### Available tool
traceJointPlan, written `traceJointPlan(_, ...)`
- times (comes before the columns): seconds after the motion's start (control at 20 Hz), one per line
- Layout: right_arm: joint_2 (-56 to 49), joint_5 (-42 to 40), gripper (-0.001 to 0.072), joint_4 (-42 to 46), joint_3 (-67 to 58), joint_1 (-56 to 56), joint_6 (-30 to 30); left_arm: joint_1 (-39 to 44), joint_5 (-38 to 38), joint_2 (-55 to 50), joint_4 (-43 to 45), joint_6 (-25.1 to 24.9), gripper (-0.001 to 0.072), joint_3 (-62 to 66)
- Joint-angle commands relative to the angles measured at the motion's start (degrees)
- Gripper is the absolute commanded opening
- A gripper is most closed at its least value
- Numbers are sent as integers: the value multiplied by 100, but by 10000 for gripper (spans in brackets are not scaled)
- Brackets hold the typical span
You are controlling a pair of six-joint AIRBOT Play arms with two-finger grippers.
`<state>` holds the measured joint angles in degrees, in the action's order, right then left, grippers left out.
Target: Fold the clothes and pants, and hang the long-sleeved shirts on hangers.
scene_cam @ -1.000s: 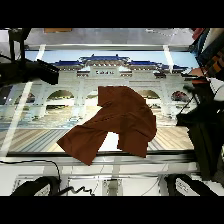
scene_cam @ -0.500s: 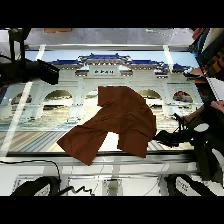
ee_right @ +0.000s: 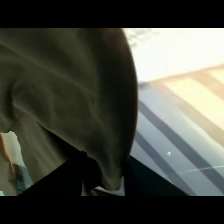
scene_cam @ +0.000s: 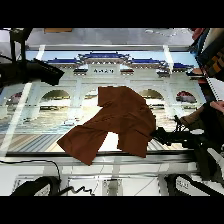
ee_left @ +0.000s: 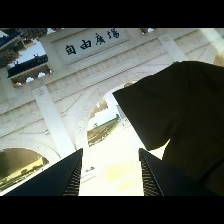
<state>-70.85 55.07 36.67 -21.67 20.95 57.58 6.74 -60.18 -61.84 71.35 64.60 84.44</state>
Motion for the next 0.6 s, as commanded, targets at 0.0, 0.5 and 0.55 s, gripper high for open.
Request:
traceJointPlan(0.0,-109,31,302,-96,17,-4,-793,-7,-195,-61,22,0,417,-4)
traceJointPlan(0.5,459,669,11,-1392,-662,-4,-1818,-911,-695,-452,17,234,414,-275)
traceJointPlan(0.55,566,662,11,-1390,-874,-4,-1799,-1202,-942,-450,15,234,414,-409)
